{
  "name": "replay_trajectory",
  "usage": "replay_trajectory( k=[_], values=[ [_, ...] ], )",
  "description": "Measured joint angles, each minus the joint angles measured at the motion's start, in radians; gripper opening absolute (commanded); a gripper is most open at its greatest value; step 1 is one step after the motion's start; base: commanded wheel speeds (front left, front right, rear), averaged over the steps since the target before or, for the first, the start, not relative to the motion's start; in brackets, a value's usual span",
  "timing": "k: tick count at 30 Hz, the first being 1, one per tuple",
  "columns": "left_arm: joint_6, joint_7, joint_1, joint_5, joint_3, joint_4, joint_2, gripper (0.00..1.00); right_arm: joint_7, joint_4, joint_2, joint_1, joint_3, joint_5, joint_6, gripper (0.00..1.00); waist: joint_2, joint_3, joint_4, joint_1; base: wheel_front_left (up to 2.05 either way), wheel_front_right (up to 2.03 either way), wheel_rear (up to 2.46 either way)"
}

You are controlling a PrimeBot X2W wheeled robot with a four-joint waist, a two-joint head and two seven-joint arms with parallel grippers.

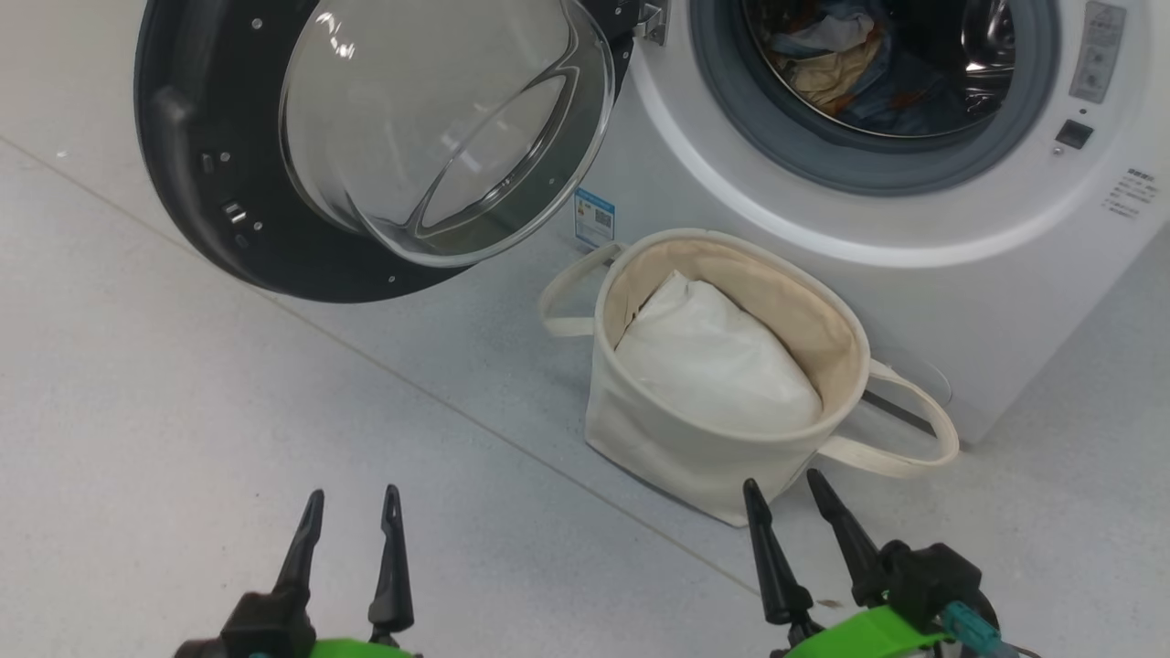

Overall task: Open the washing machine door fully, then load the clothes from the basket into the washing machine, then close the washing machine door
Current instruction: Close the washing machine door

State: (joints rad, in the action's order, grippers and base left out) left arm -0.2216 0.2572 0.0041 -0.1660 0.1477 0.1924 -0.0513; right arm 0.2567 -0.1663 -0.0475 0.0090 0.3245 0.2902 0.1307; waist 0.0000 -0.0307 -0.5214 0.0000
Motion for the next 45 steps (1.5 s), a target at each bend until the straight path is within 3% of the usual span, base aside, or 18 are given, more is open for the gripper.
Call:
replay_trajectory(
  k=[9,19,20,21,28,33,35,38,42,45],
  values=[
    [-0.035,0.000,0.033,-0.022,-0.007,-0.042,0.000,1.00,0.000,-0.020,0.000,-0.043,0.029,-0.017,0.000,1.00,0.0000,-0.035,-0.013,0.0000,0.00,0.00,0.00],
    [-0.031,0.000,0.033,-0.068,-0.019,-0.054,0.000,1.00,0.000,-0.023,0.000,-0.048,0.016,-0.017,0.000,1.00,0.0000,-0.047,-0.012,0.0000,0.00,0.00,0.00],
    [-0.020,0.000,0.032,-0.067,-0.022,-0.054,0.000,0.23,0.000,-0.023,0.000,-0.048,0.014,-0.017,0.000,1.00,0.0000,-0.047,-0.012,0.0000,0.00,0.00,0.00],
    [-0.004,0.000,0.031,-0.067,-0.023,-0.055,0.000,0.00,0.000,-0.023,0.000,-0.047,0.012,-0.017,0.000,1.00,0.0000,-0.048,-0.012,0.0000,0.00,0.00,0.00],
    [0.081,0.000,-0.018,-0.119,-0.092,-0.159,0.002,0.00,0.000,-0.017,0.000,-0.047,-0.013,-0.036,0.000,1.00,0.0000,-0.079,-0.014,0.0000,0.00,0.00,0.00],
    [0.197,0.000,-0.107,-0.194,-0.187,-0.176,0.005,0.00,0.000,-0.012,-0.001,-0.047,-0.032,-0.063,0.000,1.00,0.0000,-0.117,-0.017,0.0000,0.00,0.00,0.00],
    [0.260,-0.002,-0.160,-0.300,-0.232,-0.145,0.004,0.00,0.000,-0.011,-0.001,-0.047,-0.040,-0.077,0.000,1.00,0.0000,-0.135,-0.018,0.0000,0.00,0.00,0.00],
    [0.309,-0.067,-0.268,-0.512,-0.336,-0.092,-0.021,0.00,0.000,-0.009,-0.001,-0.048,-0.048,-0.103,0.000,1.00,0.0000,-0.165,-0.013,0.0000,0.00,0.00,0.00],
    [0.323,-0.202,-0.459,-0.774,-0.475,0.032,-0.108,0.00,0.000,-0.005,-0.026,-0.066,-0.048,-0.127,0.000,1.00,0.0000,-0.216,-0.001,0.0001,0.00,0.00,0.00],
    [0.329,-0.267,-0.596,-0.904,-0.539,0.160,-0.170,0.00,0.000,-0.002,-0.071,-0.091,-0.047,-0.134,0.000,1.00,0.0000,-0.259,0.006,0.0002,0.00,0.00,0.00]
  ],
)
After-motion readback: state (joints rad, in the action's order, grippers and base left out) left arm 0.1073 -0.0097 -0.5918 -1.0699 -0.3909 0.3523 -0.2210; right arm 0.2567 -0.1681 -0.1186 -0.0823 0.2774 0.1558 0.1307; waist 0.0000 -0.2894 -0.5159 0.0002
